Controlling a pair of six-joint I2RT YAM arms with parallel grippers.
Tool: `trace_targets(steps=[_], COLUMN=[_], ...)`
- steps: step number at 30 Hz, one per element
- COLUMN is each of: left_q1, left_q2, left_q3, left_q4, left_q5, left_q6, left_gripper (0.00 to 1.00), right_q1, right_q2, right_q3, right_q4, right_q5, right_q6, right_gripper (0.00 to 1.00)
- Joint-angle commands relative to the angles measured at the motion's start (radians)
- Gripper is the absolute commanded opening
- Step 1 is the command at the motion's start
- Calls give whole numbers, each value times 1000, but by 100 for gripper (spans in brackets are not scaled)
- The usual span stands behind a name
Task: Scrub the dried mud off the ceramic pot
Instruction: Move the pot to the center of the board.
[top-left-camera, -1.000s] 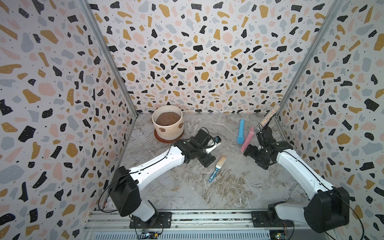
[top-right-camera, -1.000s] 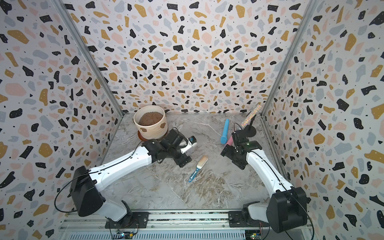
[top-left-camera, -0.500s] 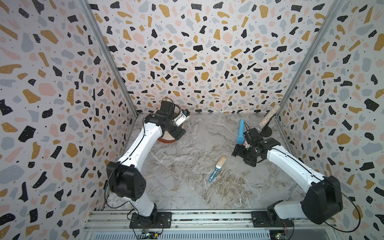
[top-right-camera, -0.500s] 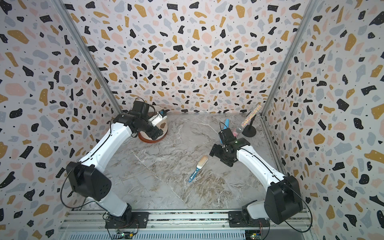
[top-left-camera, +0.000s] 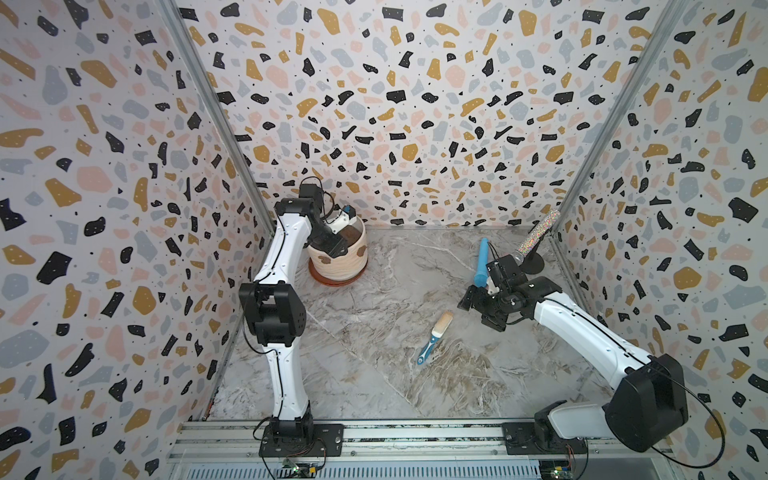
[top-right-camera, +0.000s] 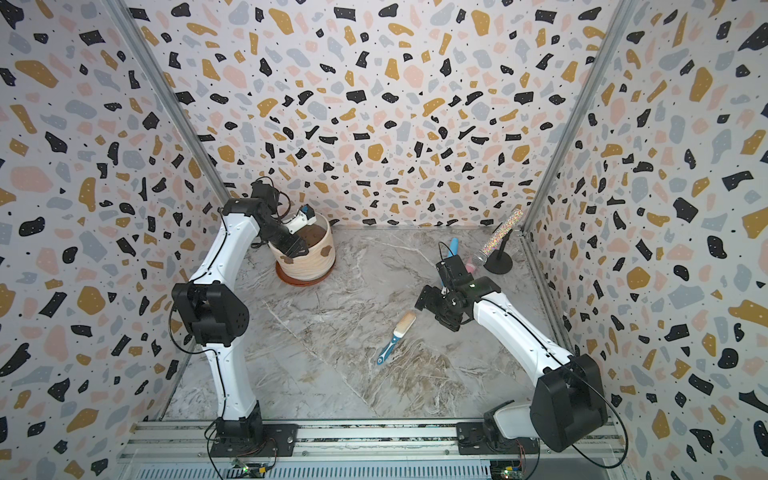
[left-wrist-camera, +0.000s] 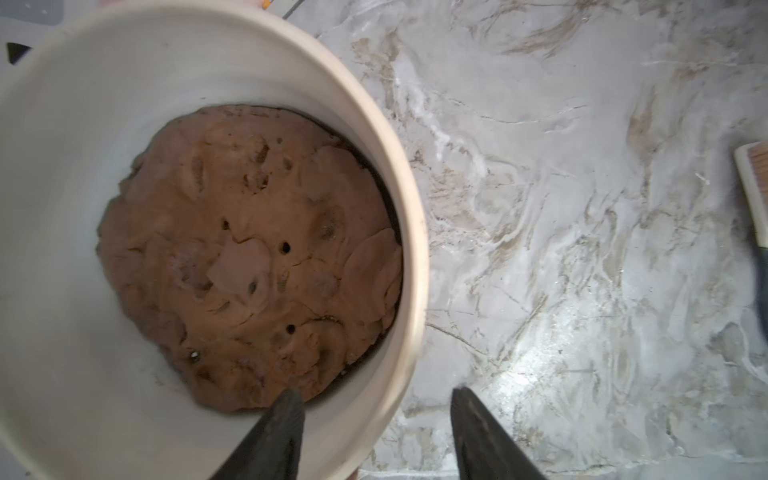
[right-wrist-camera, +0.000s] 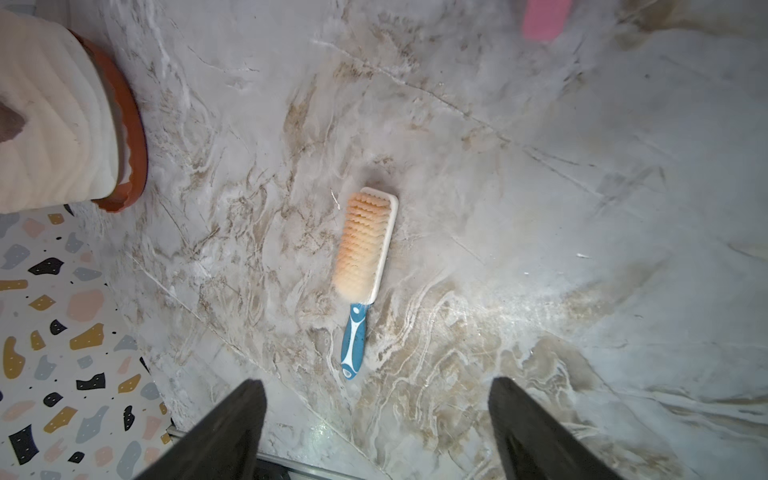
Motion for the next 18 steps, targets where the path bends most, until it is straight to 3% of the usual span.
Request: trace_targets(steps=[1, 6, 15, 18], left_q1=[-5, -4, -23, -55], left_q2=[-1, 32, 25, -4], left_q3=[-14, -29, -64, -122], left_q4=[-42, -37, -53, -23], left_q5=[39, -18, -6, -36], left_q6=[13, 16, 29, 46], left_gripper=[57, 56, 16, 12], right_q1=[3, 4, 4, 4], right_q2=[-21, -6, -19, -20], right_q3=[-5, 6, 0, -8], right_q4=[4, 4, 11, 14], right_q5=[-14, -15, 7, 2], right_q6=[12, 15, 35, 42], right_gripper=[89, 89, 88, 88])
